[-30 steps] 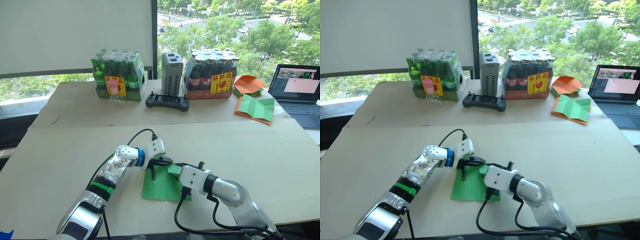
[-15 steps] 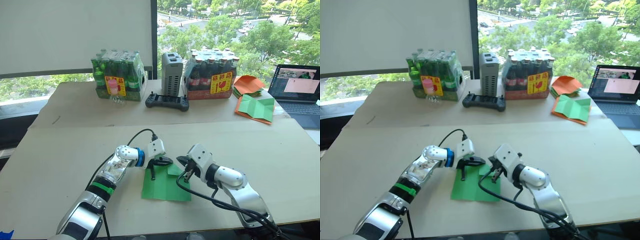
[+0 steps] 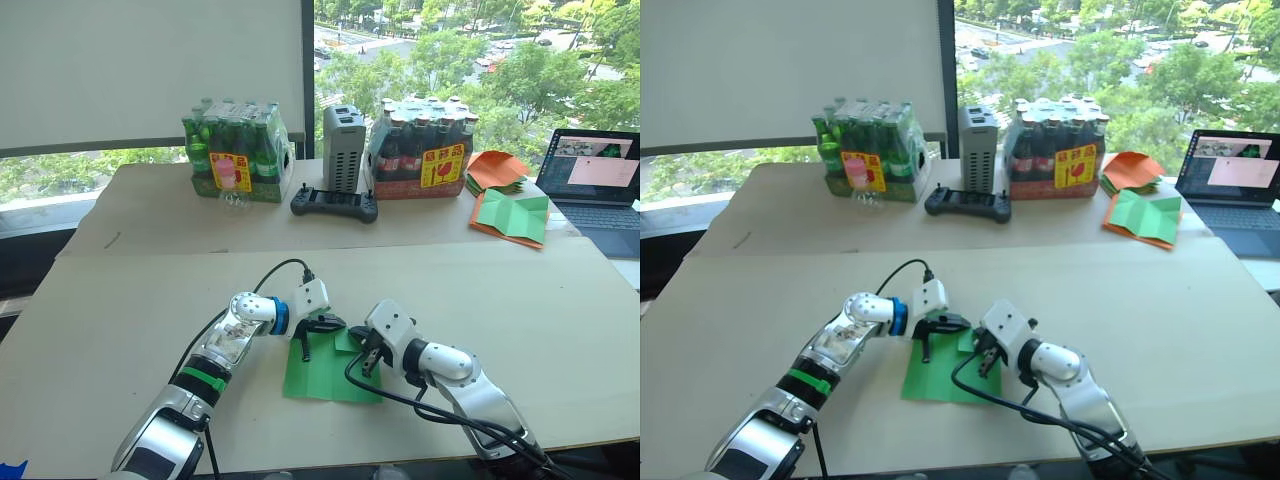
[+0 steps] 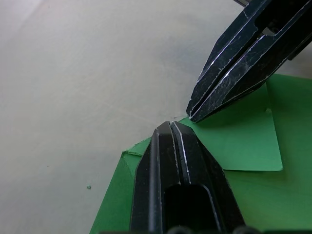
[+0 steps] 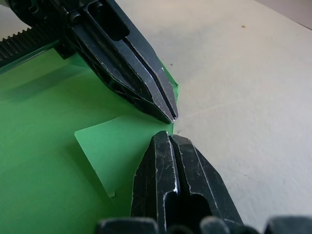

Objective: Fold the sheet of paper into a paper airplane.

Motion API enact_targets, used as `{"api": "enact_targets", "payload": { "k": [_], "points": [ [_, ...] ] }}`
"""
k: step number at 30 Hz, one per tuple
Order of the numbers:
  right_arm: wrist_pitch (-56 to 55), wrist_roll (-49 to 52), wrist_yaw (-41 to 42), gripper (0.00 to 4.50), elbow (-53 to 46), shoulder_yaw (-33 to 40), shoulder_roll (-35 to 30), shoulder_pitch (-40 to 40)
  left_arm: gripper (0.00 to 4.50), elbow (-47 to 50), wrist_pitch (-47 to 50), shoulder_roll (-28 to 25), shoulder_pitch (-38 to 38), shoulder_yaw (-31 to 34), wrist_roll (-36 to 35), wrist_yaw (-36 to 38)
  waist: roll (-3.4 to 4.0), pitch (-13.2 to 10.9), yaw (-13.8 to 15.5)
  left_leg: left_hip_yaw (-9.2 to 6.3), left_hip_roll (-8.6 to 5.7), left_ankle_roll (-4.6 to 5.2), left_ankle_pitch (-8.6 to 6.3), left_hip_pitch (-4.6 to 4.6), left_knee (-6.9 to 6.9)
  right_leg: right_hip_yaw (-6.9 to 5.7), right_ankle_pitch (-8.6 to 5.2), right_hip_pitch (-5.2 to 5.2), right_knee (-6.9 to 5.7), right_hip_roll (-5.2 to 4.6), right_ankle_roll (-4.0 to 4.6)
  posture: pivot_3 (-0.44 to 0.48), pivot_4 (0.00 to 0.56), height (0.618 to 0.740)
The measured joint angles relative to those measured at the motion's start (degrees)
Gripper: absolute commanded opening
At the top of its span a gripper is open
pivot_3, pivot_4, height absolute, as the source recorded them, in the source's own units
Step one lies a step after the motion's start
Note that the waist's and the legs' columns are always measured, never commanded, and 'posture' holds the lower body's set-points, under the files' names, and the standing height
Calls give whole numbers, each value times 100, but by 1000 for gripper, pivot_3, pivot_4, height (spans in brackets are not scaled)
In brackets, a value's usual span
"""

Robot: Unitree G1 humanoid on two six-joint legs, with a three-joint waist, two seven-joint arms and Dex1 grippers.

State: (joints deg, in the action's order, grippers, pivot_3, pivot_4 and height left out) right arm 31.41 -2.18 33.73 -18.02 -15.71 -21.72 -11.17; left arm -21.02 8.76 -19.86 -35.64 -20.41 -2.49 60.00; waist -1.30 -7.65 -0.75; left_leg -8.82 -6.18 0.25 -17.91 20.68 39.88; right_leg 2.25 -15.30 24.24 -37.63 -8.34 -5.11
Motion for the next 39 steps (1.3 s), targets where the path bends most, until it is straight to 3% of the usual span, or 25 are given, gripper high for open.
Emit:
{"api": "enact_targets", "payload": {
  "k": [17, 39],
  "points": [
    [382, 135, 37, 30, -537, -21, -408, 358, 0, 0, 6, 1, 14, -4, 21, 1, -5, 27, 16, 0, 0, 2, -2, -9, -2, 0, 0, -9, 2, 0, 0, 0, 150, 735],
    [678, 781, 55, 30, -1448, 592, -932, 1421, 0, 11, -10, -13, 80, 19, 17, 44, -26, 42, 93, 1, 0, 5, -3, -20, -4, 1, 0, -21, 8, 0, 0, 0, 150, 735]
  ]
}}
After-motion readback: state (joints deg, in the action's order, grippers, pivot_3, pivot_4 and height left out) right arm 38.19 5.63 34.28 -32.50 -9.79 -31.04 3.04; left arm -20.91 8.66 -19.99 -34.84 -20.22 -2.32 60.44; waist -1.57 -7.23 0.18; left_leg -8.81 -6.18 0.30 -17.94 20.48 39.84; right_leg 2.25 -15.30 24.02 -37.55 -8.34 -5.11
